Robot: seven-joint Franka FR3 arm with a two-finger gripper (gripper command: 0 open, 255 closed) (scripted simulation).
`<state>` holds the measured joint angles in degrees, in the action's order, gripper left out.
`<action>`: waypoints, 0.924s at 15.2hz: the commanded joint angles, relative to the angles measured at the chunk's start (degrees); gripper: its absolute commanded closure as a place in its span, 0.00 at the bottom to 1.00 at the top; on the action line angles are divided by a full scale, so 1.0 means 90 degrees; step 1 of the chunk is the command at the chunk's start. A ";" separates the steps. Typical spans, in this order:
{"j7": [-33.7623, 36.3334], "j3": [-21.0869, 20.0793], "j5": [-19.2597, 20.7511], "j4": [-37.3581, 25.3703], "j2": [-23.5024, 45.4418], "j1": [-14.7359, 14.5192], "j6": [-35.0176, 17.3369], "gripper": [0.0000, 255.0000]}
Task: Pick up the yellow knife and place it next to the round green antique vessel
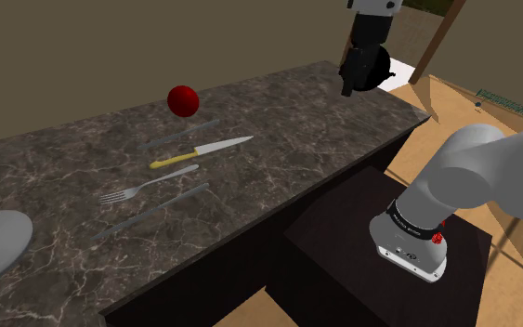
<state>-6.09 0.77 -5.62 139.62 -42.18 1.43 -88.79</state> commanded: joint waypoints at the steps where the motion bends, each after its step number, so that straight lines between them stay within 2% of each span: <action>1: 0.0000 0.0000 0.0000 0.0000 0.0000 0.0000 0.0000 0.00; 8: -0.0992 -0.0035 -0.0122 -0.0575 0.1671 -0.0498 -0.1107 0.00; 14: -0.1791 -0.0163 -0.0254 -0.1340 0.3068 -0.0872 -0.1757 0.00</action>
<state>-21.08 -0.39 -7.67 129.34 -16.81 -5.80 -104.05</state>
